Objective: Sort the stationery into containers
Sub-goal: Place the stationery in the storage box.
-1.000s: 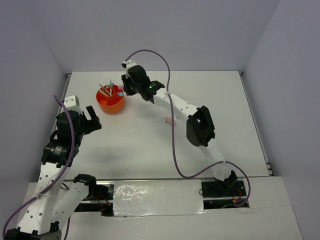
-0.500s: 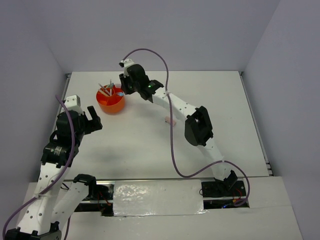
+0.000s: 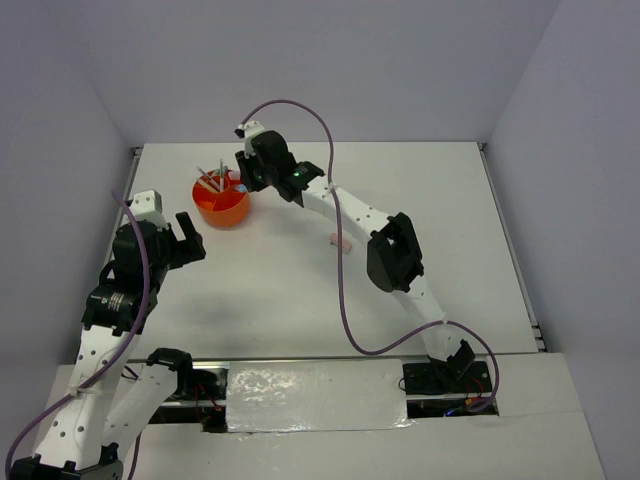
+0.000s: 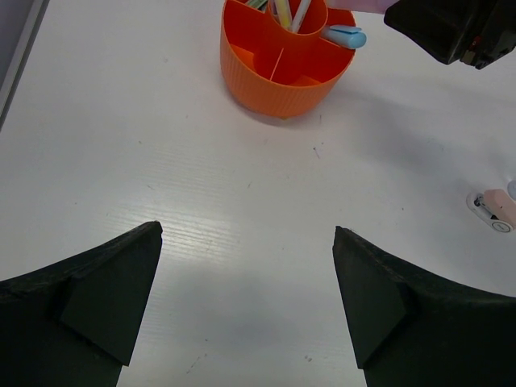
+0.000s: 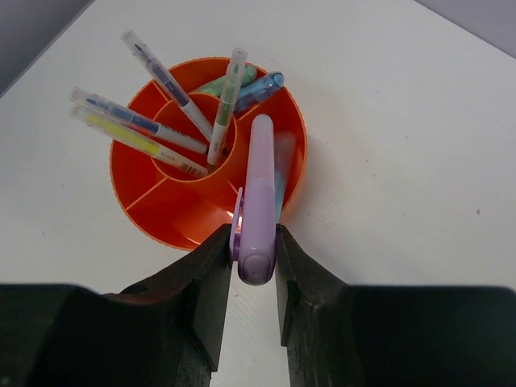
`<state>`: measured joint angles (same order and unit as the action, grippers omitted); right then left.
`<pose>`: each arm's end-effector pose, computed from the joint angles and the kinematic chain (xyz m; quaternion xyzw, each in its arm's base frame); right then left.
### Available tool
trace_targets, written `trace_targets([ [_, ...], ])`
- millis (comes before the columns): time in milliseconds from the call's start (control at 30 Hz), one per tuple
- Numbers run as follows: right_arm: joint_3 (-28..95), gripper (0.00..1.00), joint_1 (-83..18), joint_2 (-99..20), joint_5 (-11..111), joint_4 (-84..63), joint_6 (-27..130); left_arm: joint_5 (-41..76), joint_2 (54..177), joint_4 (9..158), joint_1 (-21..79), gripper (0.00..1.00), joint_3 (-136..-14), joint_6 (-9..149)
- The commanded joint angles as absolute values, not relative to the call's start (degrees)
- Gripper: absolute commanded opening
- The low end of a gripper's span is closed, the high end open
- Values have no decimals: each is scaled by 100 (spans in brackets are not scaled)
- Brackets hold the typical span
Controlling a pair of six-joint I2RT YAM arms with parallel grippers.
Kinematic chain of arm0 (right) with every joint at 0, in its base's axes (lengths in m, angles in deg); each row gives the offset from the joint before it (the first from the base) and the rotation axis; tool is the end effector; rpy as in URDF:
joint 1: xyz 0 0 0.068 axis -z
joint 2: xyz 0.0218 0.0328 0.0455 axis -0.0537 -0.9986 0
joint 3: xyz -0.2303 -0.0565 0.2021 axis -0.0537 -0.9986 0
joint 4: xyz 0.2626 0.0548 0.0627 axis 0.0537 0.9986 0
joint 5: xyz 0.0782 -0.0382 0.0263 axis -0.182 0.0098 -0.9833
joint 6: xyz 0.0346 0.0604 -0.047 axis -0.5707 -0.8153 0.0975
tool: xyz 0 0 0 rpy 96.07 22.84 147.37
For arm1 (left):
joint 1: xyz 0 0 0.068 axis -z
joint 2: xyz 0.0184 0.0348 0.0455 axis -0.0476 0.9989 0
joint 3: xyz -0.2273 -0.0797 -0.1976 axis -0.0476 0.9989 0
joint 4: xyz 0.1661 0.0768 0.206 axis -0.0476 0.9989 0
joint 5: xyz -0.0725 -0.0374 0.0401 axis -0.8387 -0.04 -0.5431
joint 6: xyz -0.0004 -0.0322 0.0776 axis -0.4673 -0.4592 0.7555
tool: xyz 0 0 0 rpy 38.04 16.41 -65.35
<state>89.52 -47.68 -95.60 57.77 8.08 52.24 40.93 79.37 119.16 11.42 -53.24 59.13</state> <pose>0.4571 0.4506 0.2929 -0.2784 0.7944 0.2295 0.4886 0.1614 -0.0054 0.3589 -0.1707 0.8092 -0.0429 0.5605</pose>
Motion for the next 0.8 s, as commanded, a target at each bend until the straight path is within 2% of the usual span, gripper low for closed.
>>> trace_targets([
  [0,9306,35,-4860,-9620,5703,762,5366,3994,7897,11638,1108,99,-5312,6052],
  [167,9324,39,-4896,-9638,5738,745,5402,3968,7889,11638,1108,99,-5312,6061],
  [200,9315,44,-4904,-9647,5756,745,5410,3942,7888,11629,1117,99,-5304,6070],
  [300,9306,52,-4931,-9620,5756,736,5428,3871,7906,11620,1108,99,-5295,6078],
  [633,9289,54,-4922,-9489,5747,666,5367,3871,7906,11620,1108,99,-5295,6087],
  [700,9218,56,-4922,-9445,5712,666,5375,3871,7915,11612,1108,99,-5295,6087],
  [767,8930,63,-4922,-9208,5607,596,5375,3880,7924,11612,1108,99,-5304,6078],
])
